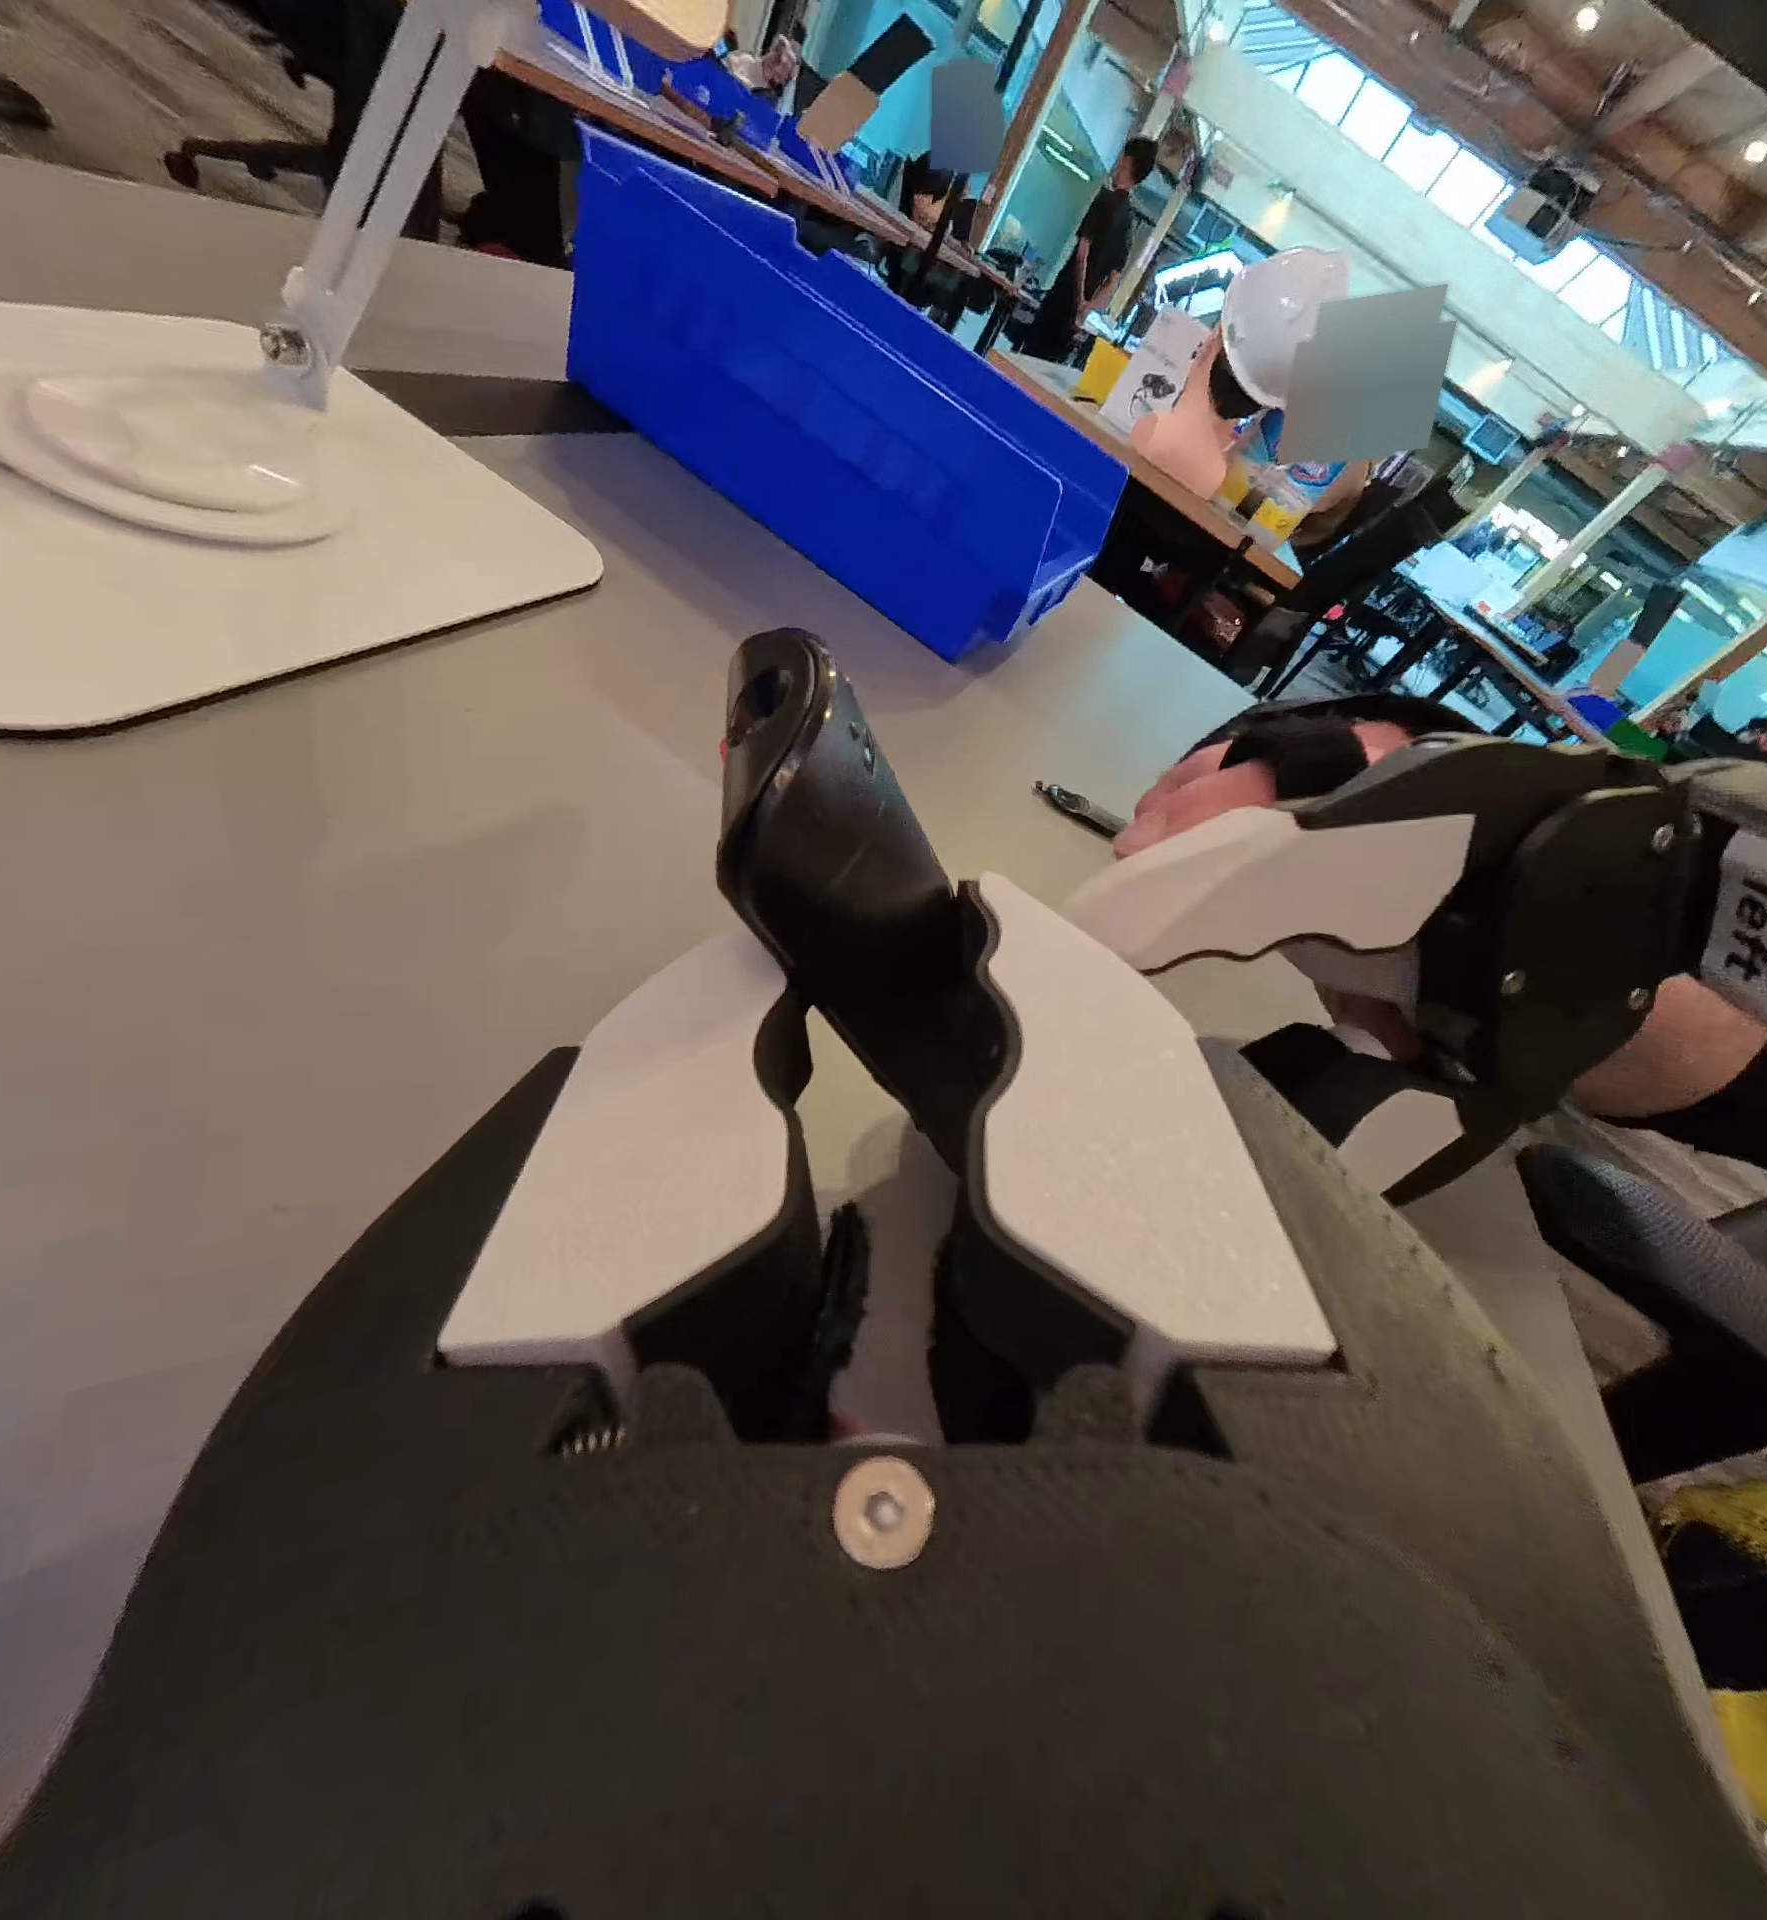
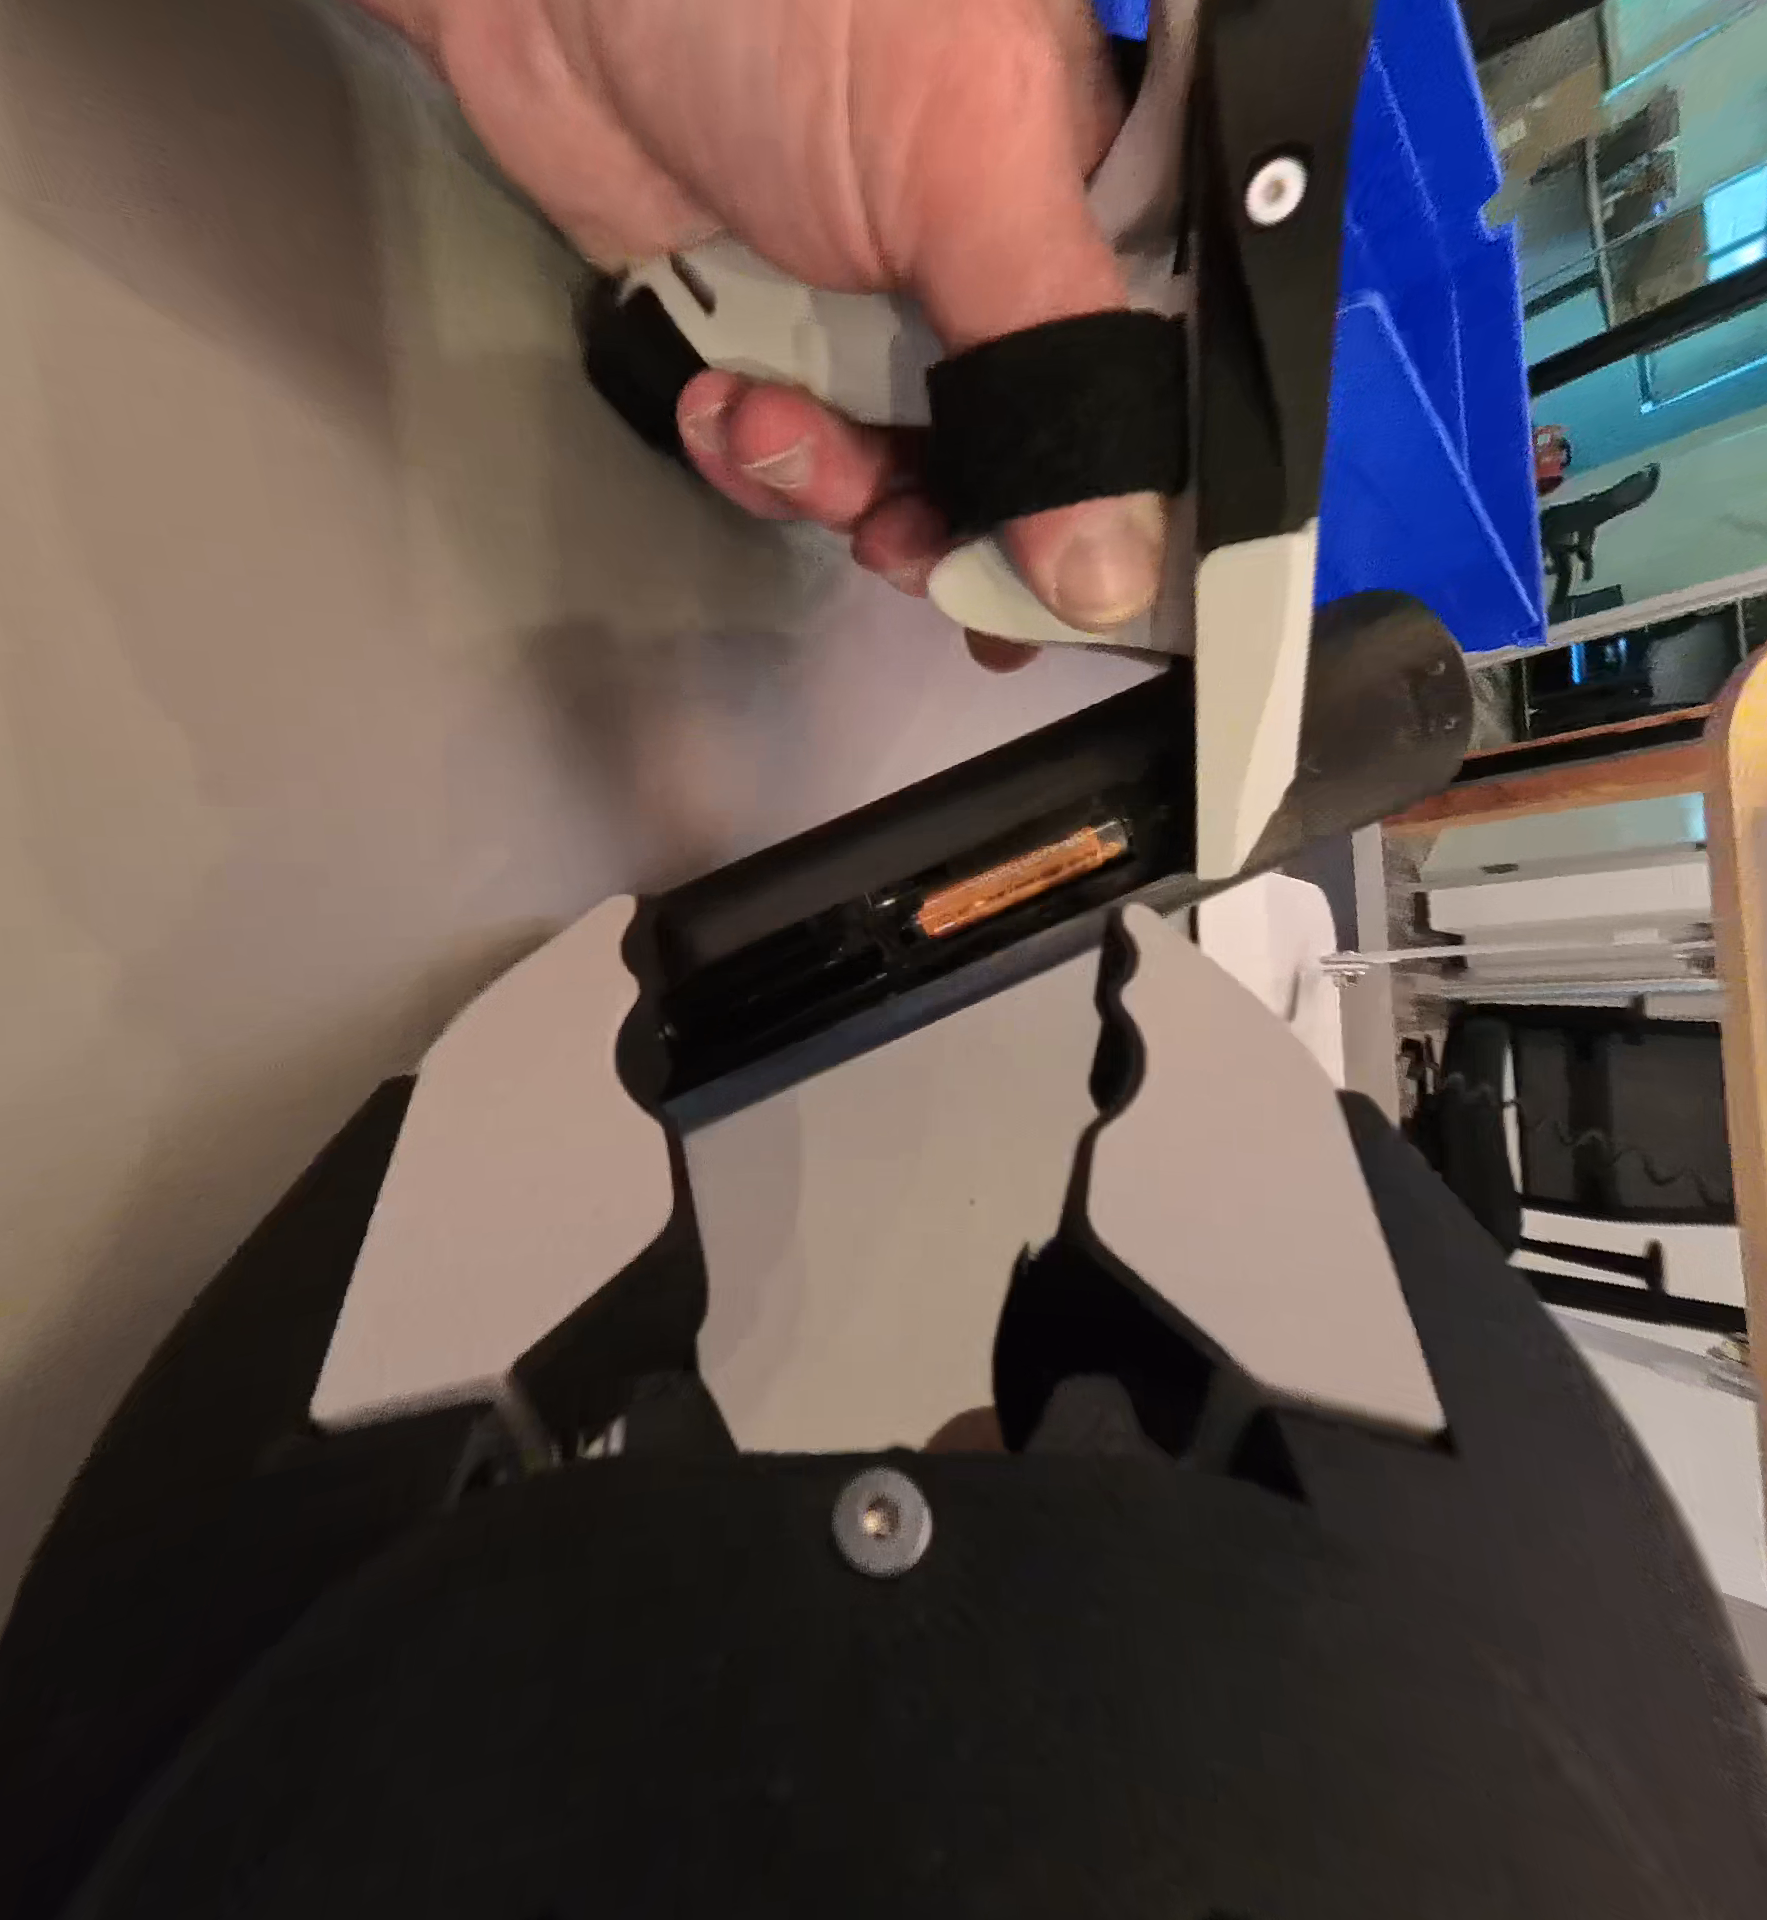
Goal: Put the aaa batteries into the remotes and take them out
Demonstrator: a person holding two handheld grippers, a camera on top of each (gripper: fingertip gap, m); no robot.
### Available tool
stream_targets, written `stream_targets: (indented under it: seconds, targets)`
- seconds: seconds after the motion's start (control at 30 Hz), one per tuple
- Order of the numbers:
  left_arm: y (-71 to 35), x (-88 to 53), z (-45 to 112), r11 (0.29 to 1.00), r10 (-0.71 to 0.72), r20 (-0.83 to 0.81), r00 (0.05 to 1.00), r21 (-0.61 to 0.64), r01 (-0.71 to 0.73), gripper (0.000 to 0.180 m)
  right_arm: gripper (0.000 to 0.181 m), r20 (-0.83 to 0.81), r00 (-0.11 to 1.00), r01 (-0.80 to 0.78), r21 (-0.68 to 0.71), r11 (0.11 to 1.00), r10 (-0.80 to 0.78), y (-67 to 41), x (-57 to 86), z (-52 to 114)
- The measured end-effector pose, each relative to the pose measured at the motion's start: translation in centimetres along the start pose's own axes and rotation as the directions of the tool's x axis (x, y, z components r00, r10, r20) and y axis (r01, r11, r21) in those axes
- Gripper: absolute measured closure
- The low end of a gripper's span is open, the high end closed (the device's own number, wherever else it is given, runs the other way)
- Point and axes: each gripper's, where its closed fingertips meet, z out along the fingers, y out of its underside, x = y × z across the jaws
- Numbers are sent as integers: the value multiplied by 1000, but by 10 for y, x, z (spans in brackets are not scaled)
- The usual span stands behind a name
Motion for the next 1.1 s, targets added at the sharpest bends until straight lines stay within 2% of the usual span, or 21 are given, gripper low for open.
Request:
stream_targets:
  seconds: [0.13, 0.23, 0.33, 0.4, 0.43, 0.5, 0.57, 0.63, 0.7, 0.8, 0.93, 1.0, 1.1]
  targets:
    - [1, 15, 6, 994, 102, -45, 994, -41, -104, 151, 101, -13, 1000, -28, 66, 997, 29, -4, 7, -15]
    - [-8, 24, 4, 979, 202, -58, 978, -27, -204, 152, 107, 14, 977, -212, 129, 969, 212, 0, 17, -25]
    - [-16, 33, -1, 962, 273, -93, 957, 42, -271, 153, 110, 199, 852, -514, 147, 845, 484, 3, 15, -20]
    - [-17, 45, -2, 957, 287, -155, 945, 86, -276, 154, 114, 378, 727, -657, 135, 742, 574, -6, 6, -13]
    - [-17, 50, -2, 950, 310, -176, 934, 103, -296, 154, 120, 441, 683, -697, 155, 700, 583, -14, 5, -12]
    - [-16, 62, -1, 938, 342, -221, 913, 133, -319, 154, 149, 512, 647, -721, 171, 671, 565, -19, 1, -6]
    - [-18, 63, -1, 939, 336, -218, 916, 155, -307, 152, 159, 573, 576, -775, 155, 613, 584, -22, 2, -6]
    - [-27, 57, -4, 941, 310, -171, 935, 199, -275, 144, 160, 559, 562, -804, 199, 560, 609, -19, 14, -9]
    - [-35, 52, -9, 939, 288, -148, 946, 236, -249, 137, 160, 618, 501, -851, 222, 476, 607, -22, 20, -20]
    - [-30, 51, -8, 954, 246, -167, 955, 217, -208, 129, 160, 652, 474, -868, 237, 435, 591, -23, 21, -27]
    - [-35, 50, -11, 948, 238, -129, 963, 246, -201, 120, 160, 689, 453, -875, 222, 430, 566, -23, 18, -32]
    - [-39, 52, -17, 944, 220, -137, 966, 279, -175, 107, 160, 732, 415, -886, 189, 424, 540, -25, 13, -35]
    - [-42, 55, -18, 937, 221, -136, 966, 305, -172, 93, 160, 752, 402, -872, 139, 470, 522, -27, 2, -33]
